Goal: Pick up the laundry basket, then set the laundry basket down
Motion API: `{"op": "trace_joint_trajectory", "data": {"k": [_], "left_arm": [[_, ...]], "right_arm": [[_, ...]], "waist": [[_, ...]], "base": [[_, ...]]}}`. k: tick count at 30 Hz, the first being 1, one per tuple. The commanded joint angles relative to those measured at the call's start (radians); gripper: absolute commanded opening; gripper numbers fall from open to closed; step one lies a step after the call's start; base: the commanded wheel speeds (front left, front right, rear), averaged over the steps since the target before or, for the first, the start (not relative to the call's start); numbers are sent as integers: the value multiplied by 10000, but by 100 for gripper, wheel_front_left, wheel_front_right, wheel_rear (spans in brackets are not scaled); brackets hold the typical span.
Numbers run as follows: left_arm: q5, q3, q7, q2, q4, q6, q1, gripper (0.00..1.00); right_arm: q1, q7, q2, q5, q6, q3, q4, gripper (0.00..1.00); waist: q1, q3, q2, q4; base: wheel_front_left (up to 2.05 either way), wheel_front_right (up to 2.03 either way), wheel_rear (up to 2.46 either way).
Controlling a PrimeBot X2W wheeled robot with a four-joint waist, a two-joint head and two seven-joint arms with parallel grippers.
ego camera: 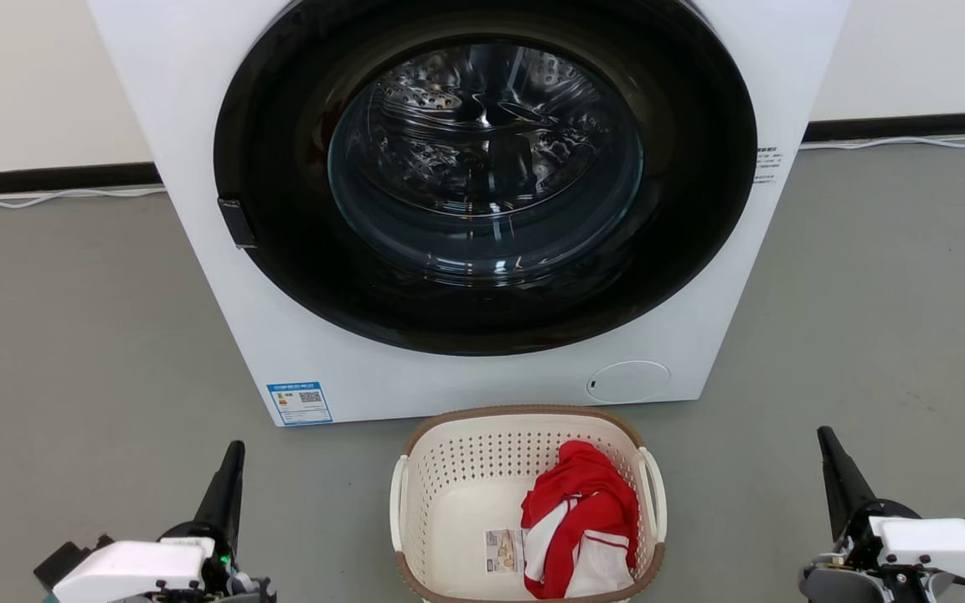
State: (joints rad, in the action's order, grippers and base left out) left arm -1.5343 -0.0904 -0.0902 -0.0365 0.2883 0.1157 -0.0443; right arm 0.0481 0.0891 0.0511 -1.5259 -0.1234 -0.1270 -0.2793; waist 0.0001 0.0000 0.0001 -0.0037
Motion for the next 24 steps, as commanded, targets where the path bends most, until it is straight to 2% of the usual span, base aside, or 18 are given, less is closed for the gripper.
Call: {"op": "trace_joint_trajectory", "data": {"k": [1,5,24], "left_arm": [[-365,-235,-128,-133,-367,118,-590,0],[-741,-237,-233,-137,-428,150,-638,0],[-741,-236,-232,-137,-429,150,-638,0]], "right_arm": [[559,141,15,-395,-71,161,320,0],[599,244,-9,-825,-73,129,345,0],[599,243,-9,-826,-73,130,345,0]], "waist": [[-1,11,-1,13],[-1,30,-1,37],[-1,30,-1,37]], "base": [[0,0,0],[0,0,0],[0,0,0]]}}
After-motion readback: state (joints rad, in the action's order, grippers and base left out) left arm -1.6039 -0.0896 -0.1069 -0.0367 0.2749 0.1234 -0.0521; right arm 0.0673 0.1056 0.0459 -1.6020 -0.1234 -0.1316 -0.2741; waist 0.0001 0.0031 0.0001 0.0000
